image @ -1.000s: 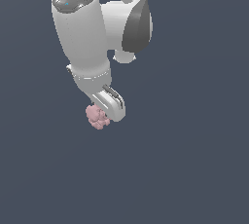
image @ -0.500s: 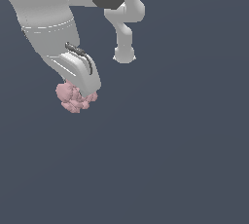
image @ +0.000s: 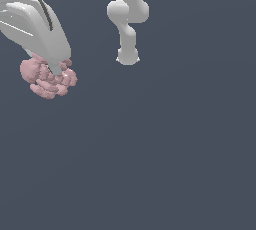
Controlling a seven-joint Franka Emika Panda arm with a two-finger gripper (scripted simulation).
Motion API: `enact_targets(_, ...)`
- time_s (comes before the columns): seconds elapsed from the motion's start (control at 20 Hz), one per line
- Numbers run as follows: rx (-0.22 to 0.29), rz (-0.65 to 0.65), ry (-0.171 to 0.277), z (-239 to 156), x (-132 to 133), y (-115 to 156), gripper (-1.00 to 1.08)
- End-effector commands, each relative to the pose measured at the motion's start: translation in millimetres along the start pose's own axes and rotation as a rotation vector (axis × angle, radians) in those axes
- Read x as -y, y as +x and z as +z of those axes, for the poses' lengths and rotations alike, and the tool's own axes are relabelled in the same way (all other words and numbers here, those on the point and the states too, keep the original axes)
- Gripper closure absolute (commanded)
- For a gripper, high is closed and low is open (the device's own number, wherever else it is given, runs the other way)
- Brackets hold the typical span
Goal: Pick up the object and move it to a goal position.
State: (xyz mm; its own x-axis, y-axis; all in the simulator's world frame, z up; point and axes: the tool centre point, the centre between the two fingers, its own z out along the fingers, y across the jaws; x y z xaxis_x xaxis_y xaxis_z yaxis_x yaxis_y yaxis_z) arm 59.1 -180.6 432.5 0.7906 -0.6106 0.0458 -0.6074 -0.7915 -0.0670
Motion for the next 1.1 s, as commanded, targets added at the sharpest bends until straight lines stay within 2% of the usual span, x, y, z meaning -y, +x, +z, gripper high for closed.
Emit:
enact_targets(0.0, -0.001, -0.014, 0.003, -14, -6, 6, 1.08)
enact_targets(0.45, -0.003, -0.044, 0.010, -48, -19, 22, 1.08)
enact_targets(1.05, -0.004, -0.054, 0.014, -61, -24, 30, 1.08)
